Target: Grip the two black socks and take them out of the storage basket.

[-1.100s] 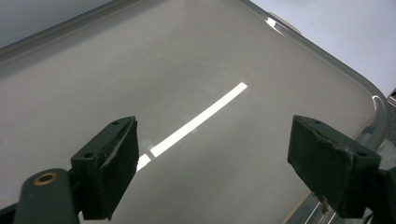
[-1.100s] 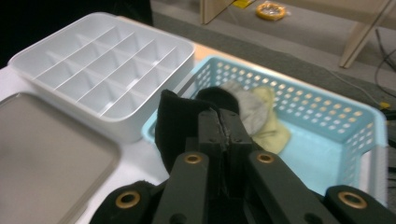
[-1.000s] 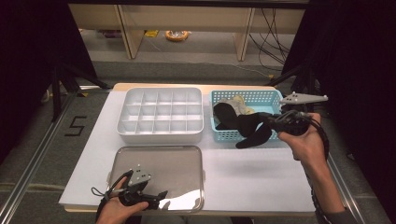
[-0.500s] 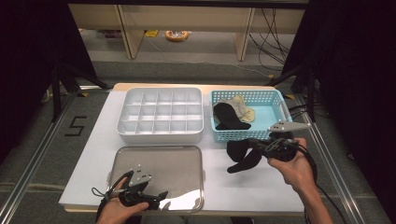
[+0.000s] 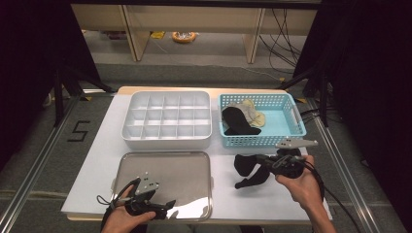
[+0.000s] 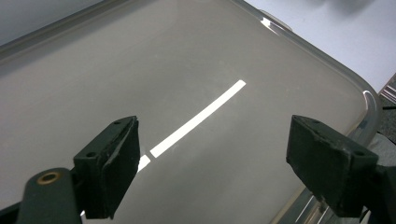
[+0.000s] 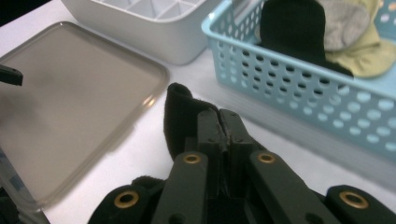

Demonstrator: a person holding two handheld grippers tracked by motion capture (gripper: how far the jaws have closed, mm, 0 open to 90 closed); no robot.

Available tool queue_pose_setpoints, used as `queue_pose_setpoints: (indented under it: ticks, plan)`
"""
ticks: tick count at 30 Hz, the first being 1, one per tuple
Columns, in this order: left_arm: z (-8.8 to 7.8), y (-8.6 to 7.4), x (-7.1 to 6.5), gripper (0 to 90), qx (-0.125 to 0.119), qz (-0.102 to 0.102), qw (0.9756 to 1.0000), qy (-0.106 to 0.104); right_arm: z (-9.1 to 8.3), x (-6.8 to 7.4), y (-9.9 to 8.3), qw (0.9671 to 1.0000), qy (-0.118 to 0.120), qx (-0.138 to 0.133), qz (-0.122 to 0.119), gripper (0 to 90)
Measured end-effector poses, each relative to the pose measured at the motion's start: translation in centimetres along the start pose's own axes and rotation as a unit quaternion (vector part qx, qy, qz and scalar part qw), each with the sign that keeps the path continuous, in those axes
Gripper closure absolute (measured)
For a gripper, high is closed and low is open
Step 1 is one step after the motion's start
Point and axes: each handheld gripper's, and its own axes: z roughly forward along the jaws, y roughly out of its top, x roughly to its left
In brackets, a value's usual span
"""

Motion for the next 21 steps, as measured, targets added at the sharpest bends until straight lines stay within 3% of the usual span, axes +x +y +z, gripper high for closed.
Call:
queue_pose_setpoints:
  ticks: [1, 3, 4, 6, 7, 8, 10, 11, 14, 15, 16, 17, 20, 21]
  plan:
    - [0.0, 0.0, -0.1, 17.4, 0.001, -0.006, 1.0000, -0.003, 0.0, -0.2, -0.5, 1.0000, 0.001, -0.001, 0.006, 88.4]
    - [0.0, 0.0, 0.0, 17.4, 0.006, 0.008, 0.9999, -0.002, 0.1, -0.5, -1.2, 0.9999, 0.006, -0.006, 0.006, 88.3]
    - [0.1, 0.0, -0.1, 17.5, 0.001, 0.002, 1.0000, -0.003, 0.0, -0.4, -1.6, 0.9998, 0.001, -0.001, 0.020, 88.3]
    - [0.2, 0.0, -0.3, 17.6, 0.003, -0.003, 1.0000, -0.005, -0.2, -0.8, -2.3, 0.9998, -0.006, -0.002, 0.018, 88.2]
    - [0.1, 0.1, -0.2, 17.7, 0.009, 0.013, 0.9999, -0.005, -0.3, -0.9, -2.7, 0.9994, -0.005, 0.002, 0.034, 88.2]
    - [0.2, 0.1, -0.4, 17.8, 0.006, 0.005, 0.9999, -0.007, -0.2, -1.1, -3.1, 0.9993, -0.005, -0.003, 0.036, 88.2]
    - [0.3, 0.2, -0.6, 18.3, 0.005, 0.011, 0.9998, -0.013, -0.3, -1.6, -3.7, 0.9994, -0.006, -0.004, 0.034, 88.2]
    - [0.5, 0.2, -0.9, 18.5, 0.003, 0.003, 0.9999, -0.014, -0.3, -1.6, -4.0, 0.9989, -0.007, -0.006, 0.046, 88.2]
    - [0.7, 0.3, -1.4, 19.6, 0.005, 0.021, 0.9995, -0.022, -0.5, -1.8, -4.9, 0.9980, -0.009, -0.004, 0.063, 88.0]
    - [0.8, 0.4, -1.7, 19.9, 0.003, 0.018, 0.9995, -0.028, -0.6, -2.1, -5.2, 0.9986, -0.009, -0.005, 0.053, 87.9]
    - [0.9, 0.5, -1.9, 20.3, 0.001, 0.027, 0.9992, -0.030, -0.7, -1.9, -5.5, 0.9974, -0.010, -0.006, 0.071, 87.8]
    - [1.0, 0.6, -2.1, 20.8, 0.005, 0.033, 0.9991, -0.028, -0.9, -2.1, -5.7, 0.9983, -0.013, -0.007, 0.057, 87.8]
    - [1.3, 1.1, -2.9, 22.7, -0.004, 0.041, 0.9983, -0.041, -1.3, -2.3, -6.5, 0.9985, -0.016, -0.008, 0.052, 87.2]
    - [1.3, 1.3, -2.9, 23.4, -0.002, 0.052, 0.9977, -0.043, -1.4, -2.0, -6.7, 0.9974, -0.017, -0.006, 0.070, 87.1]
